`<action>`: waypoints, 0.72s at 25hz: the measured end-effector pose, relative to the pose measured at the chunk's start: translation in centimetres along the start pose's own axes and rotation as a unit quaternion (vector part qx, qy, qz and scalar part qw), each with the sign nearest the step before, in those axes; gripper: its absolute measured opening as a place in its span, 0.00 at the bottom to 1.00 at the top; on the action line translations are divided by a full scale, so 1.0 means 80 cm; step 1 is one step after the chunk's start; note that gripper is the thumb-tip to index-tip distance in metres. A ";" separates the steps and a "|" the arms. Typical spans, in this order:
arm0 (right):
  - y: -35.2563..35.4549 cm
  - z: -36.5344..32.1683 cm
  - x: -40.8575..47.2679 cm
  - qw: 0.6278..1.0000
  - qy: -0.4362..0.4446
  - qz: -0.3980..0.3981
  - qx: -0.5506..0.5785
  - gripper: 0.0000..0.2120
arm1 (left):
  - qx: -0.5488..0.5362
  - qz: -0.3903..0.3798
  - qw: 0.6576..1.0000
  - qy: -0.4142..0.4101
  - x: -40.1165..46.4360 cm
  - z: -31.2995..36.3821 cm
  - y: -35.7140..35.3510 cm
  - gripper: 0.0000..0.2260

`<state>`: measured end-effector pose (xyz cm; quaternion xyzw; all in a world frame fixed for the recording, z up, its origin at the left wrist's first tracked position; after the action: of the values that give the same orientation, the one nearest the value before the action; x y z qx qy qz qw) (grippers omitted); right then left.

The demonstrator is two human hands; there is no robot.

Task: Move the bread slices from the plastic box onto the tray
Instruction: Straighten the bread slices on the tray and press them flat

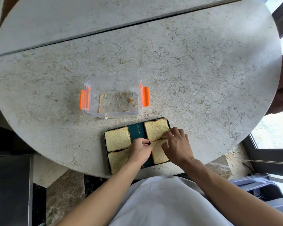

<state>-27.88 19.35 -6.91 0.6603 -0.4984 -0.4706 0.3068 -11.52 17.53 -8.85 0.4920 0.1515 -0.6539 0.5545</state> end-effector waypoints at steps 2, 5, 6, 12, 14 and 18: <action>0.003 -0.008 0.002 1.000 0.026 0.001 0.005 0.19 | 0.006 0.018 1.000 -0.015 -0.001 -0.002 0.008 0.13; 0.004 -0.027 0.008 0.996 0.094 -0.010 0.002 0.21 | 0.056 0.075 0.992 -0.082 -0.012 0.000 0.031 0.12; 0.003 -0.030 0.012 0.994 0.112 -0.017 -0.002 0.22 | 0.072 0.091 0.989 -0.096 -0.016 0.002 0.038 0.12; -0.015 -0.036 0.034 0.979 0.183 -0.083 -0.033 0.34 | 0.243 0.211 0.920 -0.223 -0.037 -0.020 0.074 0.24; -0.020 -0.036 0.035 0.975 0.195 -0.090 -0.060 0.37 | 0.341 0.215 0.892 -0.205 -0.036 -0.039 0.082 0.30; -0.026 -0.026 0.032 0.968 0.198 -0.107 -0.107 0.37 | 0.469 0.198 0.845 -0.164 -0.025 -0.065 0.091 0.37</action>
<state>-25.00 17.47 -8.78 0.7532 -0.3002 -0.4114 0.4163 -2.85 20.07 -7.16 0.5982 -0.3668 -0.5946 0.3925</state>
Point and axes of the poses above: each hand's wrist, its own x-axis towards the middle knuckle, its own y-axis out of the back of the hand, z = x × y, the point moved 4 cm from there along x, towards the middle knuckle, and after that the axes turned 8 degrees about y, right-handed, at the moved point
